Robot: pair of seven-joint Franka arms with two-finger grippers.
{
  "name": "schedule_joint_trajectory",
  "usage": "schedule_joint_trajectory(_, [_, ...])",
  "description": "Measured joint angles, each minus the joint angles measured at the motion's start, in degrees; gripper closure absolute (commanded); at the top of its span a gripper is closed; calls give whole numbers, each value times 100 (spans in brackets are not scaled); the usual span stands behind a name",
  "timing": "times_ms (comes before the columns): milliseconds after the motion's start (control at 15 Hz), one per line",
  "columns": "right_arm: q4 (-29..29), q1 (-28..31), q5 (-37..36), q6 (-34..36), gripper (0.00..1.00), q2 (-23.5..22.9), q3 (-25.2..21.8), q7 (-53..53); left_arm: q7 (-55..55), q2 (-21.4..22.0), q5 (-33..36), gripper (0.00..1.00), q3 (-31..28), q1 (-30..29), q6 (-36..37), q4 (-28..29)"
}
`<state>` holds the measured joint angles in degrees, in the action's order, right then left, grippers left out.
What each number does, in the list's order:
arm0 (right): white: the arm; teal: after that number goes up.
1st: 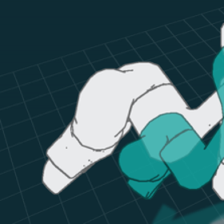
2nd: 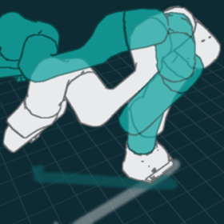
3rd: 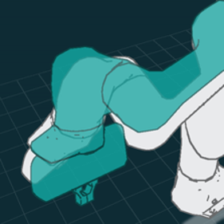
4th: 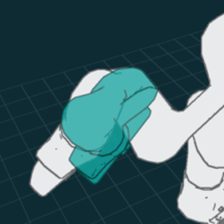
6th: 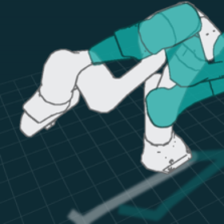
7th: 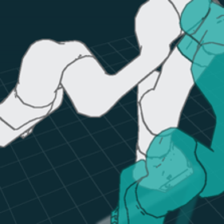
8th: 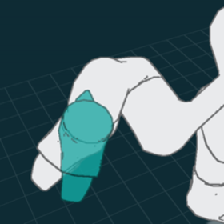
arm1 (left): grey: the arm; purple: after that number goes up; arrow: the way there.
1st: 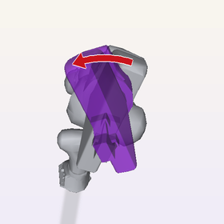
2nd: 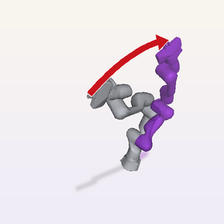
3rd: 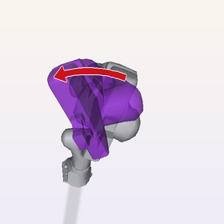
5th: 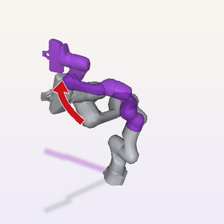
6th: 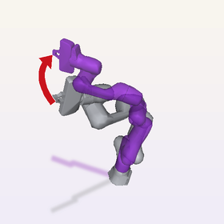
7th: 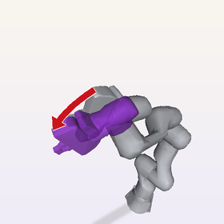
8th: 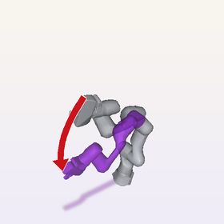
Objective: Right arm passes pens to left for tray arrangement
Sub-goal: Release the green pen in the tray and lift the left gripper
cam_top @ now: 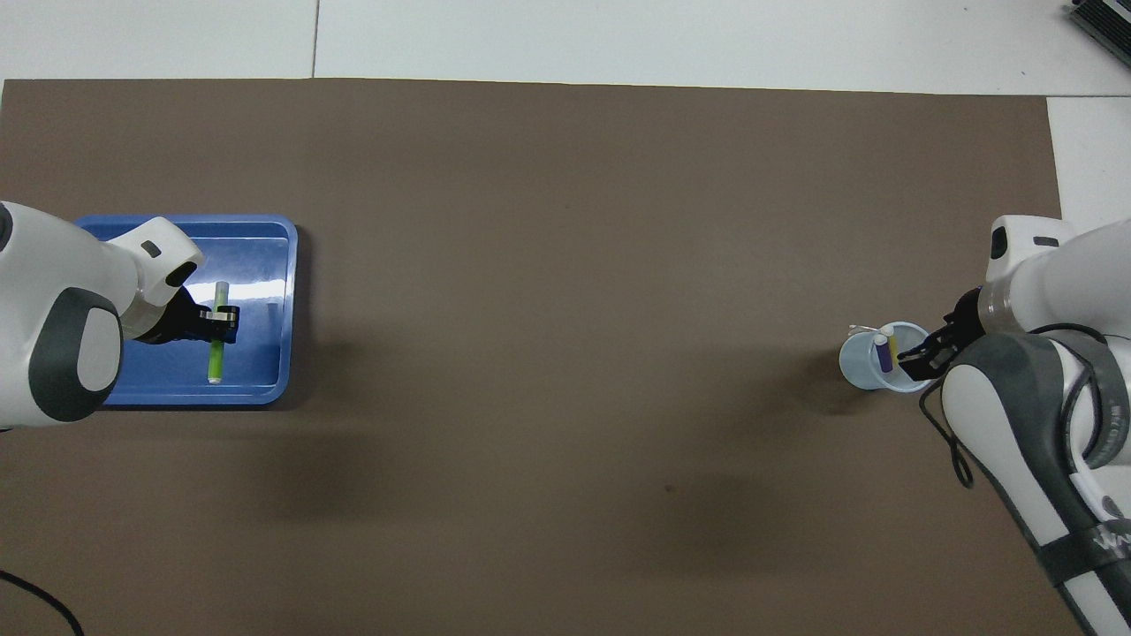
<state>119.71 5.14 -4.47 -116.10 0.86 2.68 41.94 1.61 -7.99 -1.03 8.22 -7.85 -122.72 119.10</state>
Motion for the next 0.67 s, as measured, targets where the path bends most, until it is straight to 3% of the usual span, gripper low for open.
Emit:
schedule_joint_trajectory(267, [1,-191,0,-46,20,0,68,1533,0,-332,0,100,0,-5,-394,-31])
schedule_joint_trajectory(668, [189,-302,0,-684,20,-93,70,3868,0,-638,319,100,0,-9,-803,-28])
